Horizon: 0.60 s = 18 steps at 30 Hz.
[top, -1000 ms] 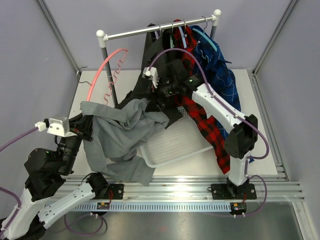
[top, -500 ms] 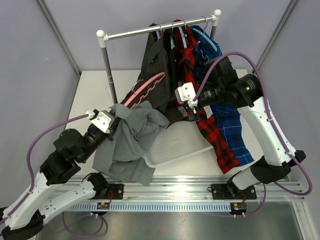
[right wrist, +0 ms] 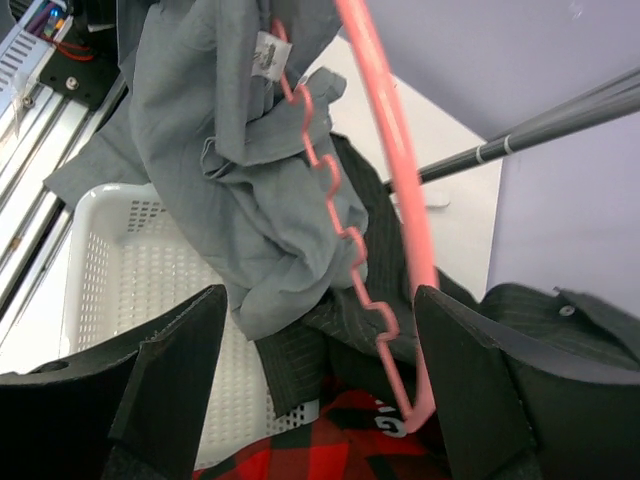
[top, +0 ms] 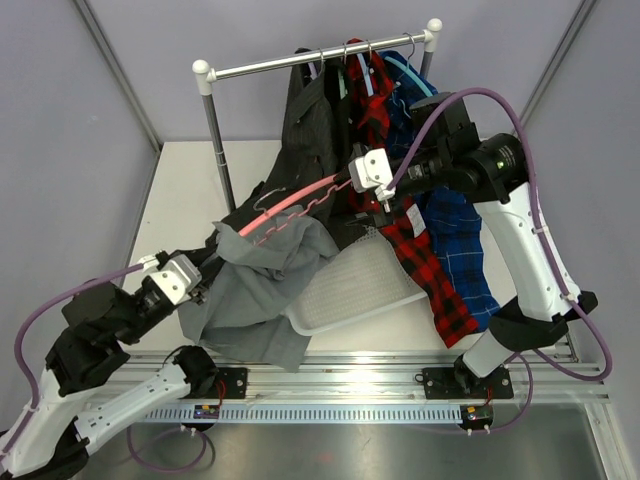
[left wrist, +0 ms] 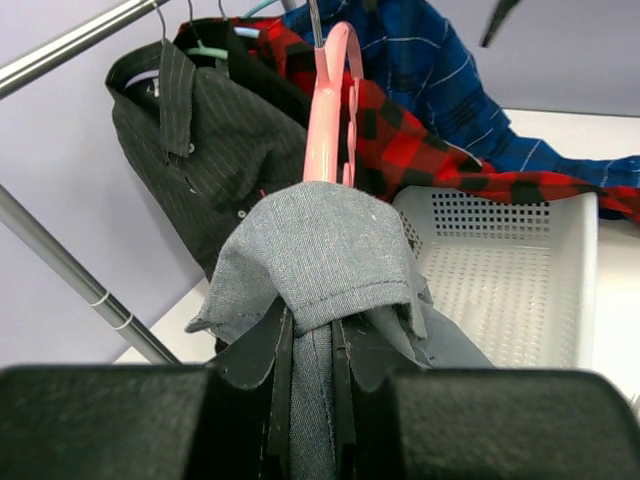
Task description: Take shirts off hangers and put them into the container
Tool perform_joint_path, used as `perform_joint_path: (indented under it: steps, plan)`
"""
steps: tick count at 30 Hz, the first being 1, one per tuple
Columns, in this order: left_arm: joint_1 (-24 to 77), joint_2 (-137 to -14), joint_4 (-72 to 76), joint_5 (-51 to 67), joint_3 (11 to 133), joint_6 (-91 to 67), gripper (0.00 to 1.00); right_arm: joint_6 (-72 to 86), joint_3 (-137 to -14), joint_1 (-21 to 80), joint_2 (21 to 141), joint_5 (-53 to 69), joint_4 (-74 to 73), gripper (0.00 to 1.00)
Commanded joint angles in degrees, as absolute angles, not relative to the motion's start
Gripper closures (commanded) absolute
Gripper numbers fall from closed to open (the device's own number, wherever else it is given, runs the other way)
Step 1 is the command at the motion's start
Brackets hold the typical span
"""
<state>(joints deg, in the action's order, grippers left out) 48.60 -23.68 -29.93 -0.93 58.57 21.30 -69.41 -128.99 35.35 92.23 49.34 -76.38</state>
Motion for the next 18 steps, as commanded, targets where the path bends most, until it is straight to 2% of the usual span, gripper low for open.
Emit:
perform_joint_path:
  steps: [1, 4, 14, 17, 18]
  plan:
    - [48.78, -22.76, -30.93, 3.51, 62.49, 22.50, 1.00, -69.61, -133.68, 35.59, 94.65, 53.77, -76.29, 0.16]
    - [48.78, -22.85, -32.78, 5.09, 63.81, 22.33, 1.00, -69.26, -135.17, 37.17, 96.50, 55.11, -76.82, 0.16]
    - [48.78, -25.57, -30.33, 9.84, 62.84, 22.14, 1.00, -65.92, -129.47, 41.40, 97.64, 49.49, -73.48, 0.19]
    - [48.78, -27.42, -28.74, 10.28, 62.58, 22.85, 1.00, -65.39, -129.03, 41.57, 98.44, 48.25, -73.48, 0.27]
    - [48.78, -27.77, -27.52, 9.67, 62.32, 23.03, 1.00, -65.13, -128.94, 41.57, 98.61, 48.16, -73.39, 0.41]
